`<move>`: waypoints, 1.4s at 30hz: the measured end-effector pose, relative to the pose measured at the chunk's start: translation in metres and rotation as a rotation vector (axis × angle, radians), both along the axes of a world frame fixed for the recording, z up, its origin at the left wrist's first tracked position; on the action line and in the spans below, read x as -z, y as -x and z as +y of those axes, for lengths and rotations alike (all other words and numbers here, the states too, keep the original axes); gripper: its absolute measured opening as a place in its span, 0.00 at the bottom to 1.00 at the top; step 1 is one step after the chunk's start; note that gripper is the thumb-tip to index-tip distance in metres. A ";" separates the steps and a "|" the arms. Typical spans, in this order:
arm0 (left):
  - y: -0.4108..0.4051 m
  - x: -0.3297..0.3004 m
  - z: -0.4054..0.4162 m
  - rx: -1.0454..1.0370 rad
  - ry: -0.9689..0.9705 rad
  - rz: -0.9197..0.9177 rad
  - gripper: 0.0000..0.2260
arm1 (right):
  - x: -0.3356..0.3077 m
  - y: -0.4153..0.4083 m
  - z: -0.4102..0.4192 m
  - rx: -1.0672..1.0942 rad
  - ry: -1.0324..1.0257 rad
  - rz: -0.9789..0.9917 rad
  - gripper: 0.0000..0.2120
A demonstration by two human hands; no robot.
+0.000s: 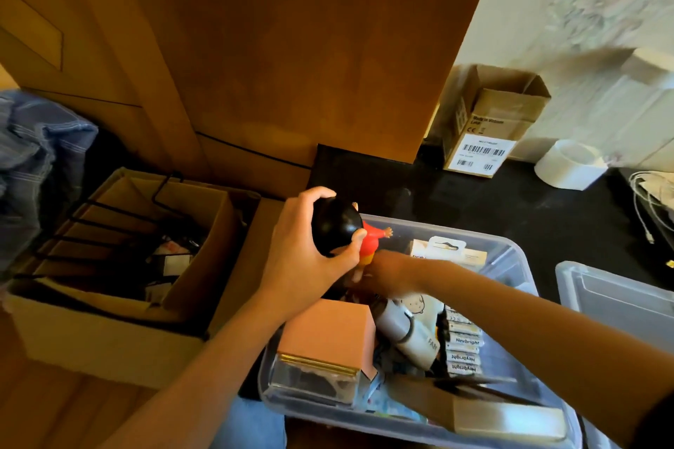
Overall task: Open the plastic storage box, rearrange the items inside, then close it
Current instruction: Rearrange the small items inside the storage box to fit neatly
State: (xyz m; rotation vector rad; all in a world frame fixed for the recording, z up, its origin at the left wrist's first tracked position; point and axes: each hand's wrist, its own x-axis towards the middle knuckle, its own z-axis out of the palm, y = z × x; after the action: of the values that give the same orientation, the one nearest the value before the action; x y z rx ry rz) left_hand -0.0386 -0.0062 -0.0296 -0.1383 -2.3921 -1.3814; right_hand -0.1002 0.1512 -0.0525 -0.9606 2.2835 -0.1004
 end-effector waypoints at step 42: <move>-0.003 -0.002 -0.003 -0.034 -0.154 -0.041 0.26 | 0.009 -0.011 -0.011 0.224 0.175 -0.147 0.07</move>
State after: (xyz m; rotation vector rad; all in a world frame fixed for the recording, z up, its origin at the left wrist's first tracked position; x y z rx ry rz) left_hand -0.0359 -0.0091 -0.0277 -0.0285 -2.2988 -1.5594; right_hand -0.0888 0.1399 -0.0610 -0.7523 2.2641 -0.4582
